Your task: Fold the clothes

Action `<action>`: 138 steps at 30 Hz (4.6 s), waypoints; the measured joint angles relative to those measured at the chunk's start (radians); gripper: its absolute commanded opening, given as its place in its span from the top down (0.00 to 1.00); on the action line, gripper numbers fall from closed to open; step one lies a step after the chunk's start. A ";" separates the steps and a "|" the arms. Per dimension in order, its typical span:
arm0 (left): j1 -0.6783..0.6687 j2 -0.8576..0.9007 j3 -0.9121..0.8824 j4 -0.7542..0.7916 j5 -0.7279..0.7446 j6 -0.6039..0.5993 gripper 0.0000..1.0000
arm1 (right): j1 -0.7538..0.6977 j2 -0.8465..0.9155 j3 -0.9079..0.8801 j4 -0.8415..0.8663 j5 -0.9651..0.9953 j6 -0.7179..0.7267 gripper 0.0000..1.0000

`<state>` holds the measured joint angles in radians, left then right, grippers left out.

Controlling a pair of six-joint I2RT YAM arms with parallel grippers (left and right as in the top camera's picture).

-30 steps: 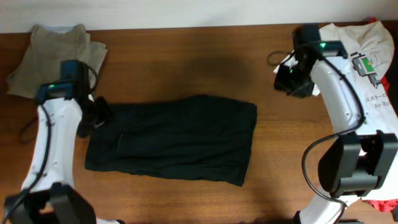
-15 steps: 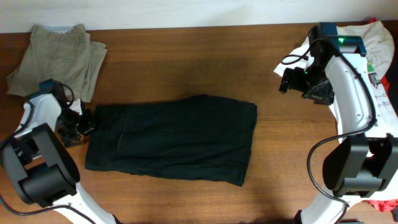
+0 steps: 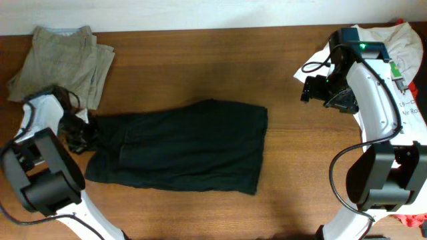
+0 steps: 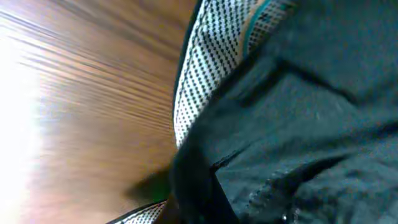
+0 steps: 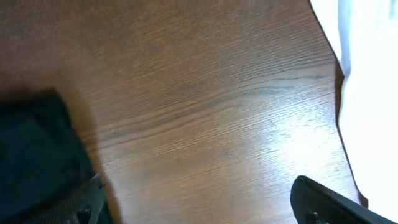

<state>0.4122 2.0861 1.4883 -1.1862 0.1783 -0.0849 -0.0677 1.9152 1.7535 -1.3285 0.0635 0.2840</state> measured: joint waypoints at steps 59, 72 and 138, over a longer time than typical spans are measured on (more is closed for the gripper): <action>-0.839 -0.029 -0.140 0.007 0.100 -0.085 0.99 | 0.000 0.000 -0.005 0.001 0.008 0.000 0.01; -0.299 -0.109 0.312 -0.126 -0.143 -0.018 0.01 | 0.000 0.000 -0.005 0.001 0.008 0.000 0.02; -0.285 0.040 0.572 0.114 0.204 -0.027 1.00 | 0.000 0.000 -0.005 0.000 0.008 0.000 0.01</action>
<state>0.1272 2.1265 2.0605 -1.0718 0.3824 -0.1116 -0.0677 1.9152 1.7481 -1.3289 0.0715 0.2840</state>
